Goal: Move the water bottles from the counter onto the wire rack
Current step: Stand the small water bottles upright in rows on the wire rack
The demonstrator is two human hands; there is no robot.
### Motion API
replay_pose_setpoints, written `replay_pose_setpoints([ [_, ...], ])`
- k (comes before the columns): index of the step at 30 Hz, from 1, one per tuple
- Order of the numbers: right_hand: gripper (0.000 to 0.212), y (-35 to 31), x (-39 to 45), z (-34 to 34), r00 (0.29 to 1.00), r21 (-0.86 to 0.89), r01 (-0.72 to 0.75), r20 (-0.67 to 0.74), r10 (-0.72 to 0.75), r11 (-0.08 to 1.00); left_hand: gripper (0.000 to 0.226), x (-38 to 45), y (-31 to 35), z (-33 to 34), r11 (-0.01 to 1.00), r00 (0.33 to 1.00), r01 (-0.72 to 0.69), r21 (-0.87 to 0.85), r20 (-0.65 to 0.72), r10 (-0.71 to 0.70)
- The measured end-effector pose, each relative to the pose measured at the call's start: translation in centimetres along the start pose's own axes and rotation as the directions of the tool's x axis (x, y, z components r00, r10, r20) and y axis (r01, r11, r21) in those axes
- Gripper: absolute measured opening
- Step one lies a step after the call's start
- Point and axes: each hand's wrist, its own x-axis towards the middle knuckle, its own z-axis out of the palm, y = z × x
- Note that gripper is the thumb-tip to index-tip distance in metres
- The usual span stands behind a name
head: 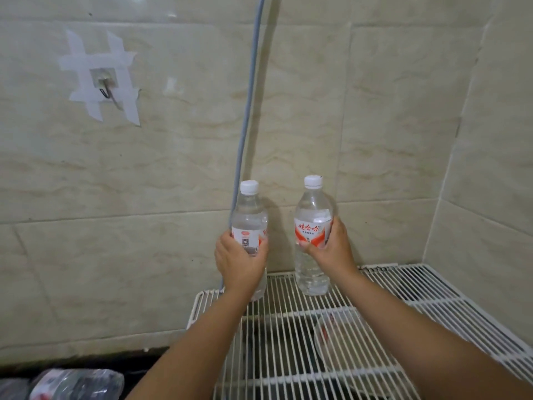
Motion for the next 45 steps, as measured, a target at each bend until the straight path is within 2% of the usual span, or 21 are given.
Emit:
replay_pose_setpoints([
  [3, 0.076, 0.0, -0.3, -0.5, 1.0, 0.008, -0.002, 0.026, 0.001, 1.0, 0.059, 0.1, -0.8, -0.9, 0.995, 0.99, -0.03, -0.091, 0.134, 0.042],
  [6, 0.073, -0.2, -0.9, -0.5, 0.999, 0.033, 0.022, 0.047, -0.024, 0.999, 0.062, 0.4, -1.0, -1.5, 0.996, 0.983, -0.089, 0.001, 0.162, 0.087],
  [9, 0.07, -0.5, -1.0, -0.7, 0.996, 0.062, 0.021, 0.086, -0.027, 0.998, 0.054, 0.4, -0.7, -1.6, 0.987, 0.974, -0.134, 0.087, 0.193, 0.115],
  [11, 0.066, -0.8, -0.9, -1.2, 0.987, 0.086, 0.013, 0.158, -0.027, 0.996, 0.053, 0.3, -0.3, -1.3, 0.981, 0.978, -0.129, 0.142, 0.185, 0.101],
  [14, 0.064, -1.0, -0.7, -1.5, 0.974, 0.105, 0.001, 0.225, -0.025, 0.994, 0.068, -0.2, 0.7, -0.4, 0.973, 0.996, -0.062, 0.221, 0.075, 0.047],
  [19, 0.059, -1.0, -0.1, -0.9, 0.98, 0.187, -0.045, 0.2, 0.006, 0.981, 0.073, -1.2, 2.5, 1.7, 0.984, 0.988, 0.143, -0.105, -0.049, -0.149],
  [22, 0.057, -1.0, 0.4, -0.3, 0.968, 0.191, -0.039, 0.252, -0.01, 0.981, 0.077, -1.0, 2.7, 2.6, 0.972, 0.977, 0.186, -0.146, -0.079, -0.199],
  [25, 0.06, -1.1, 0.5, -0.2, 0.956, 0.196, -0.023, 0.291, -0.036, 0.98, 0.069, -1.3, 2.2, 2.9, 0.986, 0.989, 0.121, -0.114, -0.074, -0.13],
  [28, 0.062, -0.9, 0.6, -0.7, 0.945, 0.063, -0.001, 0.325, -0.02, 0.998, 0.06, -2.2, 1.1, 2.7, 0.99, 1.0, -0.014, -0.141, 0.025, 0.017],
  [31, 0.062, -0.8, -0.3, -0.6, 0.982, -0.196, 0.045, 0.188, -0.008, 0.98, 0.08, -2.6, -0.5, 1.6, 0.993, 0.975, -0.074, -0.092, 0.201, 0.092],
  [34, 0.071, -0.4, -2.3, 0.8, 0.992, -0.287, 0.028, 0.124, 0.009, 0.958, 0.1, -2.7, -2.0, 0.3, 0.966, 0.933, -0.238, 0.102, 0.299, 0.198],
  [38, 0.08, 0.1, -3.7, 2.0, 0.998, -0.354, 0.033, 0.065, -0.01, 0.935, 0.101, -3.1, -2.1, -0.5, 0.942, 0.918, -0.314, 0.12, 0.289, 0.27],
  [45, 0.078, 0.7, -2.7, 1.9, 0.997, -0.284, 0.04, 0.081, -0.017, 0.958, 0.096, -2.8, -1.7, 0.1, 0.92, 0.923, -0.326, 0.22, 0.286, 0.258],
])
